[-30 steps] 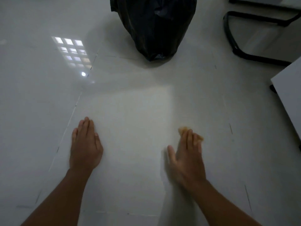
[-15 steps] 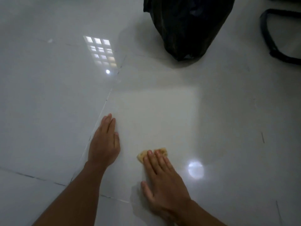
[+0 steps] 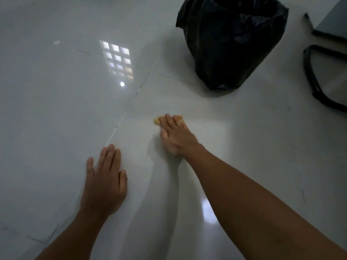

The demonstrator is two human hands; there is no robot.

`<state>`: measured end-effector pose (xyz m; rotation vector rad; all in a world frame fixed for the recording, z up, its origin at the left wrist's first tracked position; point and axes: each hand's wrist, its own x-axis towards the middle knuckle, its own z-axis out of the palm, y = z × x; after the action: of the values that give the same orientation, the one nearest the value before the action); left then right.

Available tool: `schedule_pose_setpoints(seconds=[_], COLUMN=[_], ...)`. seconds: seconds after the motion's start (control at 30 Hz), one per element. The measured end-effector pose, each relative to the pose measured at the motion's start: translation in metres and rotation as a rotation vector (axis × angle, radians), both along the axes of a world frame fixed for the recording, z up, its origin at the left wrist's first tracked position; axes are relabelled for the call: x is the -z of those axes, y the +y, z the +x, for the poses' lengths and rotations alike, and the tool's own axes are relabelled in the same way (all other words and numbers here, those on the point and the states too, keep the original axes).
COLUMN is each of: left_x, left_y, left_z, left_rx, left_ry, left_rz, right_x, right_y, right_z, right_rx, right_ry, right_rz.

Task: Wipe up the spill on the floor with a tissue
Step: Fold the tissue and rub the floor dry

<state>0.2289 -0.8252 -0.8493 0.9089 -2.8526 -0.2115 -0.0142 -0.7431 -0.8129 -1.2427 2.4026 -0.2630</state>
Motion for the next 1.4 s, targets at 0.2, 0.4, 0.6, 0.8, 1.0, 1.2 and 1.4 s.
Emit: schedule_pose_setpoints(seconds=[0.2, 0.4, 0.6, 0.8, 1.0, 1.2, 1.4], left_x=[0.0, 0.0, 0.0, 0.001, 0.0, 0.001, 0.001], left_y=[0.0, -0.001, 0.0, 0.001, -0.001, -0.002, 0.001], left_z=[-0.003, -0.003, -0.002, -0.004, -0.003, -0.004, -0.003], left_rx=[0.199, 0.186, 0.185, 0.176, 0.163, 0.143, 0.146], left_ry=[0.01, 0.028, 0.029, 0.044, 0.04, 0.036, 0.038], left_rz=[0.02, 0.034, 0.039, 0.034, 0.057, 0.064, 0.079], right_x=[-0.007, 0.007, 0.02, -0.003, 0.002, 0.003, 0.012], right_y=[0.036, 0.183, 0.184, 0.122, 0.219, 0.092, 0.14], right_z=[-0.108, -0.096, 0.12, 0.028, 0.044, 0.127, 0.019], right_rx=[0.24, 0.703, 0.565, 0.341, 0.85, 0.265, 0.544], right_ry=[0.068, 0.137, 0.15, 0.086, 0.204, 0.044, 0.15], right_rz=[0.042, -0.064, -0.004, -0.023, 0.095, -0.114, -0.056])
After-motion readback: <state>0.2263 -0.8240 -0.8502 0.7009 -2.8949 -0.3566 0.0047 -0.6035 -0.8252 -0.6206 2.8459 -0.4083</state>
